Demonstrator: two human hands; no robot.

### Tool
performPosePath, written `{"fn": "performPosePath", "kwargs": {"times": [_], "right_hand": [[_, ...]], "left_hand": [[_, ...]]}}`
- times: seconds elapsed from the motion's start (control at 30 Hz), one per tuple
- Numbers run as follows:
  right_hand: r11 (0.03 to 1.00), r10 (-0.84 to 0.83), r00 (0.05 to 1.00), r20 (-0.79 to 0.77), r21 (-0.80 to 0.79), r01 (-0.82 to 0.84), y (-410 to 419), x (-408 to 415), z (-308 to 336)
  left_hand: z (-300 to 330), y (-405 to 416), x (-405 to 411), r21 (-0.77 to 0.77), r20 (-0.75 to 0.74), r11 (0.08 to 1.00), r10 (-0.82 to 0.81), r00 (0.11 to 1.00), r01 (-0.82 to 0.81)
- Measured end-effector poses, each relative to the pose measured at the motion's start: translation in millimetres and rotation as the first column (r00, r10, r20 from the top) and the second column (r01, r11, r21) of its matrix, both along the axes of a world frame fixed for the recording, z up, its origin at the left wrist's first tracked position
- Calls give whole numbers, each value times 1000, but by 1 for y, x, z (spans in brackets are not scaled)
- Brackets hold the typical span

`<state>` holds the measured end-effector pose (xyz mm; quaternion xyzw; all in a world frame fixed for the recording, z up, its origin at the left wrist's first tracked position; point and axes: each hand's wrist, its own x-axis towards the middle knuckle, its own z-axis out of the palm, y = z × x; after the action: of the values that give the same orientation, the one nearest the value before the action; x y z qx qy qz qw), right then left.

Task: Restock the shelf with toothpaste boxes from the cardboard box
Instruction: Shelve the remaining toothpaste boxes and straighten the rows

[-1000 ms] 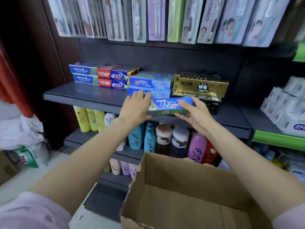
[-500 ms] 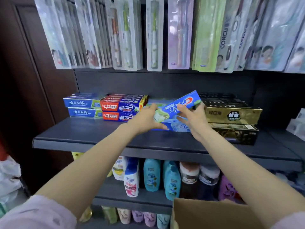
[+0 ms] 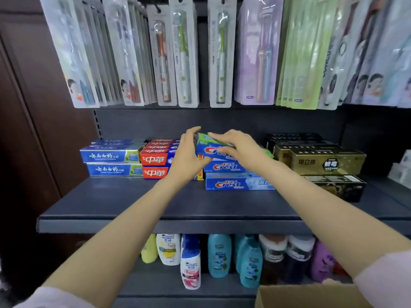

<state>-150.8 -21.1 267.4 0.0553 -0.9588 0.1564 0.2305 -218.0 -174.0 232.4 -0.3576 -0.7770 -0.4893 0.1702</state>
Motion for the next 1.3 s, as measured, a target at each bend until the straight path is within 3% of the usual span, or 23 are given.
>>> {"fn": "performPosePath", "kwargs": {"times": [0.1,0.23,0.4,0.63,0.77,0.93,1.1,1.3], "right_hand": [[996,-23,999,35,91,20,4,-11,-21],[992,-54,996,-75,108,62,11,-14,-56],[974,-136,982,-134,163,158,20,-7,-59],[928,-255,967,-26,276,252,28,-3,-64],[919,-302,948,99,295,262,37,-3,-68],[930,-296,947,123,264,256,33,2,-66],[984,-165,982,92,85,157,-5,-3,-52],[999,-11,998,60,39,9,-69,-35,-35]], "left_hand": [[-9,5,-3,-176,-45,982,57,997,-64],[-18,18,-5,-372,-1,922,111,994,-103],[-12,25,-5,-389,-87,903,162,983,-184],[-26,28,1,-430,-44,877,216,975,-214],[-27,31,1,-442,-12,862,272,962,-249],[-28,21,5,-455,30,875,201,979,-165],[-24,-14,1,-362,54,914,219,974,-185],[-7,-78,-20,-173,85,920,370,925,-352]]}}
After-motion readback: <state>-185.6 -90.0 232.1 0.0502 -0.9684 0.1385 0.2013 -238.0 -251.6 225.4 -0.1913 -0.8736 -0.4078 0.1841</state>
